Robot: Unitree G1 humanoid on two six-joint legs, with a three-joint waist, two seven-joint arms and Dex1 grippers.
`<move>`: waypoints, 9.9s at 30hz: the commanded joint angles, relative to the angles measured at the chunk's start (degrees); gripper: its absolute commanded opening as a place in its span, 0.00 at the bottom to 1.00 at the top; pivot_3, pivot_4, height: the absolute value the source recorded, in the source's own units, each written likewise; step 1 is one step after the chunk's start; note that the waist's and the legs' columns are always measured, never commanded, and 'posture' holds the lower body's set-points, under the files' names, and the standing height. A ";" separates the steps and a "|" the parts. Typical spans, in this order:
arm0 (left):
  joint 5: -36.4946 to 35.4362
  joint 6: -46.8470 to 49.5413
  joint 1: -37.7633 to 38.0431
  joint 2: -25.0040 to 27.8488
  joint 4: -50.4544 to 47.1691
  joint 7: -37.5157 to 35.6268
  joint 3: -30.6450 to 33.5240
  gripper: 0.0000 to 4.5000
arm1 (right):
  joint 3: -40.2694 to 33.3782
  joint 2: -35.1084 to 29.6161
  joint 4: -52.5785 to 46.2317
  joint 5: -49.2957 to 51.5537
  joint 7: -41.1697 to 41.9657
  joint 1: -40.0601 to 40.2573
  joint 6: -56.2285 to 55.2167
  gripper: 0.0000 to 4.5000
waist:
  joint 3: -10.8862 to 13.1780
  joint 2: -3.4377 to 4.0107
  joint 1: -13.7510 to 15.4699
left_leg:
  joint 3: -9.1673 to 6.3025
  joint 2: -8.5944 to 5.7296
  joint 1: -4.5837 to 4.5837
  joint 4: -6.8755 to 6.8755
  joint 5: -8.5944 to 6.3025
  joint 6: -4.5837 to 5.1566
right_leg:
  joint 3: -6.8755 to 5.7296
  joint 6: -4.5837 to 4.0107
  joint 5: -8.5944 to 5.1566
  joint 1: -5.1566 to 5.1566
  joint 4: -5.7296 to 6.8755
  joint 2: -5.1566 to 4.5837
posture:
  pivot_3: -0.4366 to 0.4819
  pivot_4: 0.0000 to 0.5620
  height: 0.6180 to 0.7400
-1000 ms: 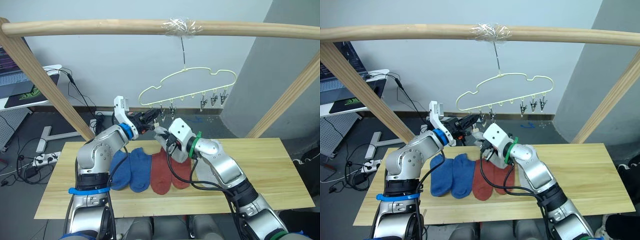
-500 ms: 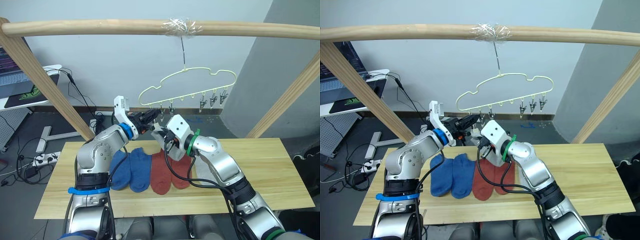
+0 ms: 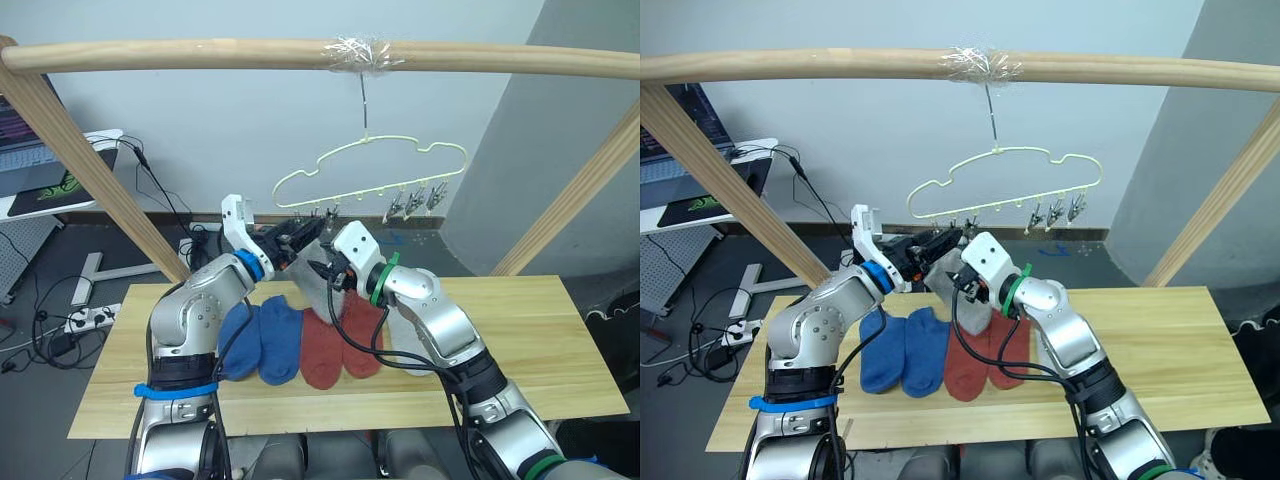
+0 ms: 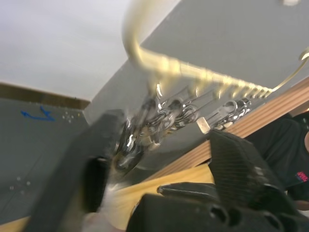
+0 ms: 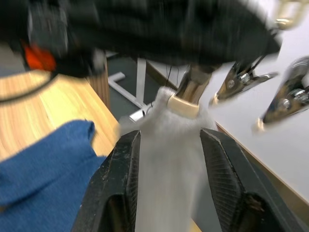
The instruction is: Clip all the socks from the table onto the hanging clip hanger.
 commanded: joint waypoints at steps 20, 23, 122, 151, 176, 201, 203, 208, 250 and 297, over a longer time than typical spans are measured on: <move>28.57 -35.08 17.20 -3.94 -8.60 7.33 -16.04 0.65 | -9.80 -19.49 -21.46 5.84 8.53 10.24 -0.36 0.40 | -0.02 -0.03 0.47 | 0.07 -0.03 0.00 0.03 0.00 0.00 | 0.06 0.07 -0.05 0.04 -0.05 -0.04 | 0.40 0.30 0.97; 31.61 -37.87 17.57 -5.38 -6.64 9.20 -17.25 0.48 | -11.86 -21.09 -23.06 7.37 8.77 10.01 1.54 0.40 | -0.02 -0.03 0.42 | 0.06 0.00 0.02 0.03 0.00 0.02 | 0.06 0.17 -0.10 0.03 -0.04 0.00 | 0.39 0.30 0.97; 19.94 -25.12 0.71 -2.67 1.74 -0.08 -8.90 0.00 | -9.83 -10.52 2.20 2.23 0.06 14.90 -9.80 0.00 | -0.12 -0.05 0.04 | 0.08 0.00 0.08 0.07 0.02 0.02 | 0.08 0.10 -0.02 0.05 0.13 0.05 | 0.41 0.28 0.97; -5.30 5.78 -5.74 5.31 0.92 -8.85 -1.05 0.00 | 0.83 -12.99 -10.79 4.06 11.93 12.24 -10.32 0.00 | -0.12 -0.05 0.12 | -0.01 0.01 0.06 0.08 0.02 0.01 | 0.00 0.00 0.03 0.04 0.11 0.04 | 0.41 0.27 0.97; -6.37 7.22 -5.52 5.53 0.43 -8.75 -1.36 0.00 | 0.11 -8.19 -2.86 4.04 9.09 6.80 -11.84 0.00 | -0.12 -0.05 0.11 | 0.00 0.01 0.05 0.08 0.03 -0.01 | 0.00 -0.06 0.07 0.04 0.13 0.03 | 0.41 0.26 0.97; -5.66 7.14 -4.42 5.64 -0.86 -8.29 -2.41 0.00 | -0.90 -5.88 -1.05 3.93 6.81 4.13 -13.97 0.00 | -0.12 -0.05 0.12 | 0.00 0.01 0.05 0.08 0.04 -0.01 | 0.00 -0.07 0.07 0.04 0.14 0.03 | 0.42 0.28 0.97; -7.42 8.53 -4.61 5.28 -0.96 -7.92 -1.28 0.11 | -0.70 -5.73 -1.01 3.79 6.63 4.28 -14.00 0.00 | -0.12 -0.05 0.12 | 0.00 0.01 0.05 0.08 0.04 -0.01 | 0.00 -0.07 0.07 0.03 0.14 0.03 | 0.43 0.28 0.97; -7.33 8.56 -3.79 6.06 -2.56 -8.14 -1.55 0.42 | -0.24 -5.31 -0.72 3.48 6.10 4.28 -13.82 0.00 | -0.12 -0.05 0.12 | 0.00 0.01 0.06 0.08 0.04 -0.01 | 0.01 -0.07 0.07 0.04 0.15 0.03 | 0.43 0.28 0.97; 22.46 -26.81 15.72 5.99 -14.32 -6.74 -17.55 0.57 | -12.43 -29.99 -27.30 10.40 15.03 20.98 2.03 0.38 | -0.13 -0.06 0.39 | 0.09 0.02 0.07 0.11 0.04 0.01 | 0.09 0.10 -0.03 0.07 0.07 0.03 | 0.39 0.26 0.97; 34.42 -28.83 15.25 -2.60 -8.60 3.75 -21.03 0.57 | -16.52 -31.78 -23.04 10.83 12.58 22.62 -4.22 0.38 | -4.32 -0.08 0.69 | 0.11 -0.01 0.25 0.31 0.06 0.04 | 0.13 0.09 0.01 0.26 0.20 0.07 | 0.43 0.15 0.97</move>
